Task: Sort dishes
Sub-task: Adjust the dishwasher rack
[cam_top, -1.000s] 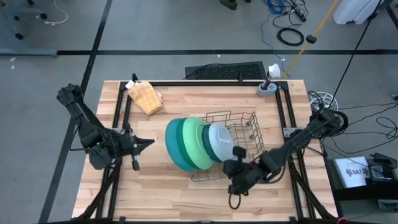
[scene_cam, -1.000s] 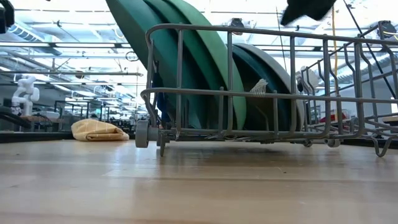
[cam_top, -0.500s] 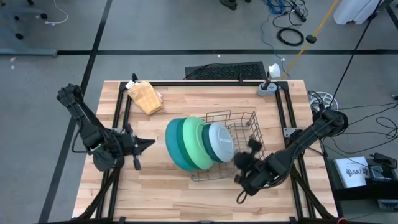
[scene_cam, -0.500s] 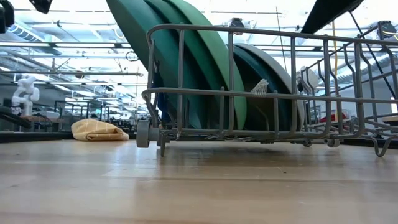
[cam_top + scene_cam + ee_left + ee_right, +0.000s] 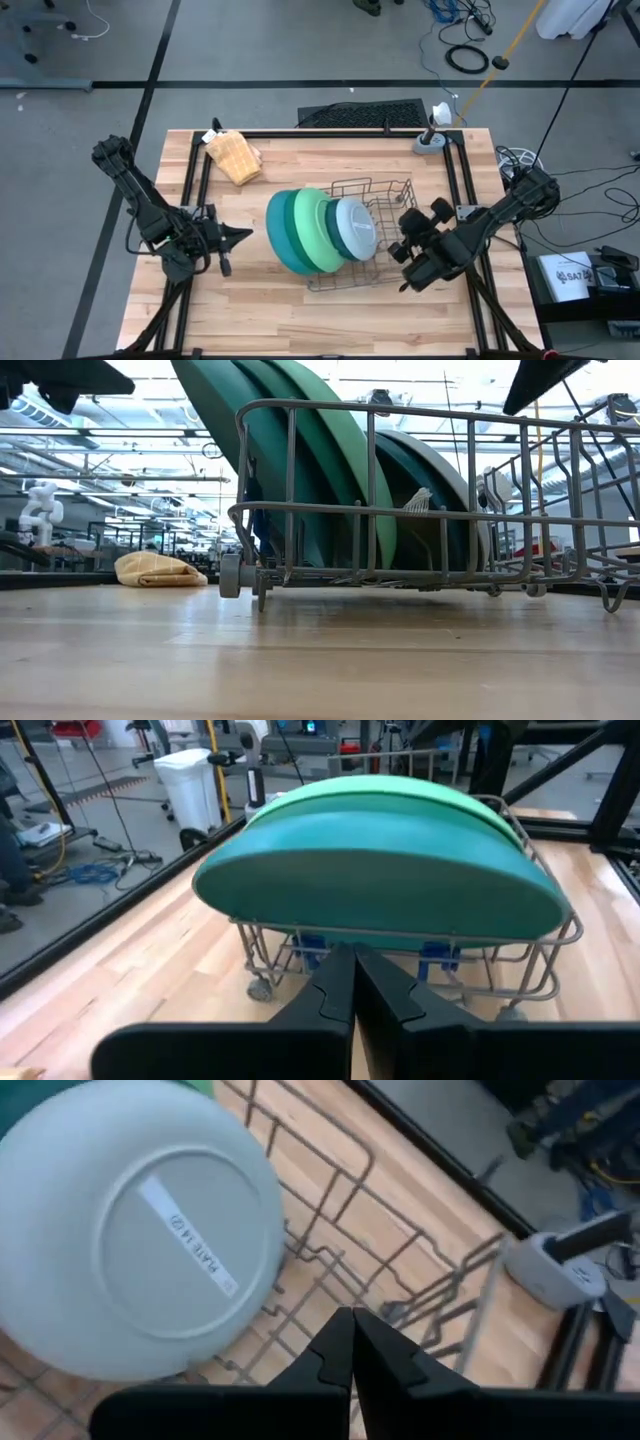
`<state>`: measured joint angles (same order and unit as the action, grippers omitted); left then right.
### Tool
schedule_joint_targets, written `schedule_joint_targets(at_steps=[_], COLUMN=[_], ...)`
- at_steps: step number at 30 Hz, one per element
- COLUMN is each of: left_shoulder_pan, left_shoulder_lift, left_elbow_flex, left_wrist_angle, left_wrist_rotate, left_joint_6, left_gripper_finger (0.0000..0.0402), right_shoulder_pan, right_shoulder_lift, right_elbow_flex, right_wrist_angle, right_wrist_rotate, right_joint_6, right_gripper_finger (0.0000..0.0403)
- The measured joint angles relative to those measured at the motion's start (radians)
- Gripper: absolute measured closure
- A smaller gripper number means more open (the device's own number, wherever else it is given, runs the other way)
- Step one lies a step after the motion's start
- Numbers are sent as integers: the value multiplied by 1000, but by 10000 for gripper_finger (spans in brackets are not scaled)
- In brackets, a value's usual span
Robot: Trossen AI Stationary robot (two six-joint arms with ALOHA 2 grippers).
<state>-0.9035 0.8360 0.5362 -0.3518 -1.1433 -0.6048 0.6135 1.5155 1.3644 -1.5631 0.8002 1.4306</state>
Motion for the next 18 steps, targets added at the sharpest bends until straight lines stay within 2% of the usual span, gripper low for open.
schedule_joint_targets(at_steps=[2, 4, 7, 10, 13, 18], left_shoulder_pan=[1, 2, 15, 35, 54, 90], left_shoulder_lift=[0, 0, 0, 3, 7, 34], left_elbow_flex=[-1, -10, -33, -61, -72, -90], left_wrist_angle=[-6, -7, 2, -2, 6, 20], left_wrist_rotate=[29, 96, 185, 210, 223, 252], left_joint_6=[-2, -4, -17, -64, -72, -72], left_gripper_finger=[393, 393, 393, 393, 393, 393], right_shoulder_pan=[4, 13, 13, 16, 10, -5], right_shoulder_lift=[1, 3, 6, 6, 14, 60], right_elbow_flex=[-17, -43, -65, -89, -99, -101], right_wrist_angle=[61, 149, 350, 538, 616, 650], right_wrist_rotate=[-7, -57, -138, -219, -236, -253], right_joint_6=[-54, -144, -327, -488, -547, -556], right_gripper_finger=[403, 403, 403, 403, 403, 403])
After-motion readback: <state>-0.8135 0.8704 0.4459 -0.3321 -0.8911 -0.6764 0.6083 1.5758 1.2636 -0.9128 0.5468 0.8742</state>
